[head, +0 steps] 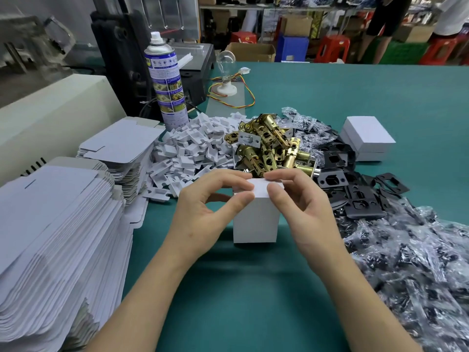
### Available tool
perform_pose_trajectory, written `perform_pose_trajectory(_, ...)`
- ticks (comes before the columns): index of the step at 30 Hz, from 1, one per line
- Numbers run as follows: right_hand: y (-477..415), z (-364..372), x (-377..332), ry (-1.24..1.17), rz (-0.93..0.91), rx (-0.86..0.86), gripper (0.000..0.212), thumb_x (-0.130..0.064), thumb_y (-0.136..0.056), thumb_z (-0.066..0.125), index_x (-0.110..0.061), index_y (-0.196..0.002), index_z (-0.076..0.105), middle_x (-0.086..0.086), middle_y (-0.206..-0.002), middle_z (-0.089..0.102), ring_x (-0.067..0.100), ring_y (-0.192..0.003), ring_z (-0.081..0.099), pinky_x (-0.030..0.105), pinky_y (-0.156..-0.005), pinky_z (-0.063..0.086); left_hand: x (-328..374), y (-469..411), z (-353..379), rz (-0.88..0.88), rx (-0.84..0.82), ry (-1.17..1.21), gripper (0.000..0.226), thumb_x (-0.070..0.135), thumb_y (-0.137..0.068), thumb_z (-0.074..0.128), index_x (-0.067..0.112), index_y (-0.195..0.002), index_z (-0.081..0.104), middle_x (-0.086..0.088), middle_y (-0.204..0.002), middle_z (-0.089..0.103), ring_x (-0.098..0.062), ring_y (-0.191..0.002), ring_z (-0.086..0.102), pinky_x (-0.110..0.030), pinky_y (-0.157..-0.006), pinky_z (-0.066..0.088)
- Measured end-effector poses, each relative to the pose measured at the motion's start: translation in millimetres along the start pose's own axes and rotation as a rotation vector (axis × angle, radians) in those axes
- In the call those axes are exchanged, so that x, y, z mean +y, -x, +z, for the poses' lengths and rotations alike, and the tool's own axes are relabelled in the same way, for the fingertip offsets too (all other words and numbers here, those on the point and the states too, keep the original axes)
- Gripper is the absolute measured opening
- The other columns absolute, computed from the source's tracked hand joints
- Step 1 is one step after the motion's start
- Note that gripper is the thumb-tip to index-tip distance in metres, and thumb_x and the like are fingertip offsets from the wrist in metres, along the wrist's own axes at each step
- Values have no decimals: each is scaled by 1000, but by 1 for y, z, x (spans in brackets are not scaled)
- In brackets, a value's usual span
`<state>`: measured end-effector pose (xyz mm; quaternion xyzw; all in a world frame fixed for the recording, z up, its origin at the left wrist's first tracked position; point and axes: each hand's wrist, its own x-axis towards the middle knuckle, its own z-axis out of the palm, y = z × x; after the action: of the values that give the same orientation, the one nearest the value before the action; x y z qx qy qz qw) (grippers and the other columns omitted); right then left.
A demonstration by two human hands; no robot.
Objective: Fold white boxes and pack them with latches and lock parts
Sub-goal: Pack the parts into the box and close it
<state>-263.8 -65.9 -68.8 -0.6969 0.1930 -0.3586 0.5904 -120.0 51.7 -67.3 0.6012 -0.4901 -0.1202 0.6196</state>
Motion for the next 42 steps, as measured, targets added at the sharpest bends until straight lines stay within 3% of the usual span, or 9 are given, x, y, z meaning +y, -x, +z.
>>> perform_pose_trajectory(4,2,1,-1,67,-45,23,24,-50,-95,62,-31,-106,70,-10,-86,71,4,-76,63,14,-64,46,2,0,0,-23,-4,19,14,40,-94,69,35,-105,74,12,-116,76,-16,-115,69,-15,-84,52)
perform_pose_trajectory(10,3,1,-1,113,-74,26,13,-38,-101,62,-31,-103,72,-8,-88,71,5,-78,62,18,-66,45,3,1,2,-5,14,3,13,37,-94,70,41,-104,77,13,-107,76,-14,-108,70,-12,-80,50)
perform_pose_trajectory(13,3,2,-3,117,-122,23,12,-28,-102,62,-28,-105,74,-12,-97,72,8,-89,66,14,-73,46,1,1,2,-13,14,2,14,36,-94,69,38,-106,77,11,-108,76,-19,-112,70,-16,-82,52)
perform_pose_trajectory(17,3,0,-3,126,-175,24,13,-20,-100,64,-26,-105,75,-7,-106,74,21,-105,68,21,-83,51,-2,0,-1,6,-22,0,18,33,-96,67,32,-110,78,9,-113,77,-25,-117,69,-24,-86,55)
perform_pose_trajectory(24,2,-2,0,144,-277,59,14,-19,-95,70,-28,-105,76,-11,-110,74,18,-114,69,29,-89,57,-8,2,-2,87,-12,-59,21,24,-99,66,22,-115,79,8,-117,78,-23,-118,71,-35,-91,59)
perform_pose_trajectory(29,2,-2,2,114,-267,54,14,-17,-94,72,-25,-105,77,-9,-114,75,18,-116,69,31,-91,57,-10,1,-2,212,25,-133,19,10,-94,75,15,-112,80,2,-117,78,-17,-113,74,-33,-90,59)
perform_pose_trajectory(36,4,-5,1,111,-201,11,19,-11,-99,60,-19,-111,73,-10,-115,74,13,-112,70,17,-89,52,-8,2,0,109,37,-65,17,22,-97,68,25,-108,80,12,-114,78,-17,-117,71,-21,-85,56)
perform_pose_trajectory(42,3,-3,4,53,-205,36,14,-9,-99,61,-19,-105,69,-6,-115,74,17,-116,69,24,-95,54,-8,2,-2,131,15,-92,19,13,-99,68,24,-109,78,13,-115,77,-16,-117,70,-19,-85,54)
